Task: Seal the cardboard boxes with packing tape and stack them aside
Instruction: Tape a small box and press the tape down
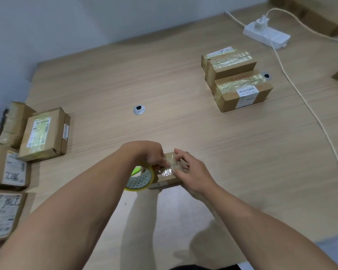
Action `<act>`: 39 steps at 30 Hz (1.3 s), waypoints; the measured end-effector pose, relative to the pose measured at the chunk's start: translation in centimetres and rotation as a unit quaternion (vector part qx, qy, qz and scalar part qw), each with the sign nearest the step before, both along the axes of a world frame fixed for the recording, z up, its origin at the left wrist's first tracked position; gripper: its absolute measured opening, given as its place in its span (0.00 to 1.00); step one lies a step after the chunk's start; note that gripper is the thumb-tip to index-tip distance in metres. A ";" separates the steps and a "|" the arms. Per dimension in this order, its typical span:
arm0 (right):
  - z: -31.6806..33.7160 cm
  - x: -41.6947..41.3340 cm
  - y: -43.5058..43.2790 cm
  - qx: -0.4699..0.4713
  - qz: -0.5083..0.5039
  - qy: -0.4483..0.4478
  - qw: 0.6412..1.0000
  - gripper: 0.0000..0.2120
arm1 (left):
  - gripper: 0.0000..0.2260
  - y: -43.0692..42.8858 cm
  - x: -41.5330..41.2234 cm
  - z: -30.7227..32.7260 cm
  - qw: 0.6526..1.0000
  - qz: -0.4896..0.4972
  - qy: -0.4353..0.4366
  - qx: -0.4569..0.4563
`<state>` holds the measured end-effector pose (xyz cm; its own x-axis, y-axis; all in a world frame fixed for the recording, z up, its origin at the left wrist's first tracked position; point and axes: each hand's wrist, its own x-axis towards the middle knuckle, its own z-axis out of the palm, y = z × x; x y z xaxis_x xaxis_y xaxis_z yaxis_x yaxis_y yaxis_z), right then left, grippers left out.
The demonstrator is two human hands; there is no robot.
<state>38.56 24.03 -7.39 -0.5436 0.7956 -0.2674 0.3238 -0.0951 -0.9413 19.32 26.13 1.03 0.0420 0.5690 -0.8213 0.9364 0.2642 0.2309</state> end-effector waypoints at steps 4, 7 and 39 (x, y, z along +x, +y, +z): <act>0.2 0.1 0.3 0.003 0.017 0.010 1.000 0.20 | 0.18 1.1 0.7 0.0 0.999 -0.024 0.022 0.020; 0.2 0.2 0.5 -0.015 0.018 0.029 0.999 0.23 | 0.18 1.5 1.0 -0.6 0.999 -0.031 0.041 0.012; -2.0 0.6 0.1 -0.166 -0.145 -0.020 0.975 0.17 | 0.20 2.1 2.8 -2.2 0.989 -0.031 0.144 0.001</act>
